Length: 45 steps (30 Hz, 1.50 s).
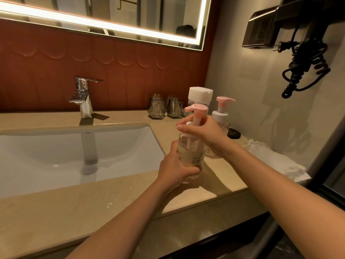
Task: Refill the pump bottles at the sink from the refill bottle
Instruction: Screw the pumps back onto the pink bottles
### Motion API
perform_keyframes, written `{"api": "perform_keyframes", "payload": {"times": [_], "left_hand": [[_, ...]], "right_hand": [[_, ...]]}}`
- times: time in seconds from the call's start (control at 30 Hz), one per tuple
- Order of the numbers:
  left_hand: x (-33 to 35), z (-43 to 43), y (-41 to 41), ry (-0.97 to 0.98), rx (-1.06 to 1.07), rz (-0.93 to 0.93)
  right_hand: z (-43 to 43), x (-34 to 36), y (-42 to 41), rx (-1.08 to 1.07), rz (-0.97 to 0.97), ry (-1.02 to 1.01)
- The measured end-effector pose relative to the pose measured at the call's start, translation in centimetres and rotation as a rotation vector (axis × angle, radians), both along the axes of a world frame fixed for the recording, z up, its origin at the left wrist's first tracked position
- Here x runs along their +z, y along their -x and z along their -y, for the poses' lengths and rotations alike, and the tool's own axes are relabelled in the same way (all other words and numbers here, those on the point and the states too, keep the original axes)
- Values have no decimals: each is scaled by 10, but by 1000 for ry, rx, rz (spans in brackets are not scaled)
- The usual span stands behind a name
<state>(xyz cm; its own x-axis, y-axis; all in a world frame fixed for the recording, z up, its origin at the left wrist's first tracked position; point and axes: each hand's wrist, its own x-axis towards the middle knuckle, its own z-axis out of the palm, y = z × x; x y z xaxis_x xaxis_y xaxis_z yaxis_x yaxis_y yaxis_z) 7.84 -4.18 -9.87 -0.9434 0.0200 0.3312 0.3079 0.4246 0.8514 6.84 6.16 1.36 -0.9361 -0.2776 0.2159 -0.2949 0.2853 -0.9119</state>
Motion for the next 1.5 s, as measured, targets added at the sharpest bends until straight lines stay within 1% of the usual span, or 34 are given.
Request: {"api": "perform_keyframes", "payload": {"times": [0.07,0.13,0.2,0.27,0.33,0.4,0.43,0.5,0.53,0.57,0.67,0.73,0.8,0.87,0.93,1.03,1.13,1.2,1.3,1.37,1.4,1.47,1.5], "left_hand": [[1,-3,1,10,8,-2],[2,-5,1,23,34,-12],[4,-7,0,27,61,-11],[4,-7,0,15,65,6],[2,-5,-1,18,46,7],[1,-2,-1,8,24,-3],[1,-1,-2,8,18,-5],[1,-1,-2,11,10,-6],[1,-1,-3,8,5,-6],[2,-1,-3,3,-1,-3],[2,-2,-2,-18,-14,-1],[2,-2,-2,-22,2,6],[2,-3,0,-9,24,1],[2,-5,-1,-1,31,-1],[2,-5,0,-9,20,9],[1,-2,-1,-17,1,7],[-1,-1,0,-8,-7,1],[-1,-3,0,-7,-9,6],[-1,-4,2,-10,9,14],[-1,-6,3,-8,23,12],[0,-6,4,-11,35,14],[0,-7,4,-13,51,15],[0,-7,4,-11,47,16]], "right_hand": [[8,-10,-3,-179,-71,42],[19,-21,-4,-396,-161,1],[27,-29,-4,-498,-219,-22],[29,-29,-2,-487,-214,-37],[20,-19,0,-392,-173,-43],[4,-7,6,-202,-128,54],[-3,-3,8,-91,-93,57],[-12,-1,9,87,-4,-50],[-13,-2,10,122,34,-99],[-13,-4,11,120,50,-108],[-5,-6,10,19,44,-20],[3,-12,6,-137,-9,-6],[14,-22,2,-337,-99,-5],[20,-31,-1,-434,-169,-40],[17,-29,1,-393,-168,-38],[4,-15,3,-180,-110,19],[-6,-11,4,-18,-6,-24],[-6,-15,3,-48,17,7],[7,-21,-2,-251,-39,50],[17,-27,-9,-391,-129,-5],[20,-30,-12,-428,-164,-46],[21,-33,-16,-422,-193,-86],[19,-32,-15,-387,-177,-62]]}}
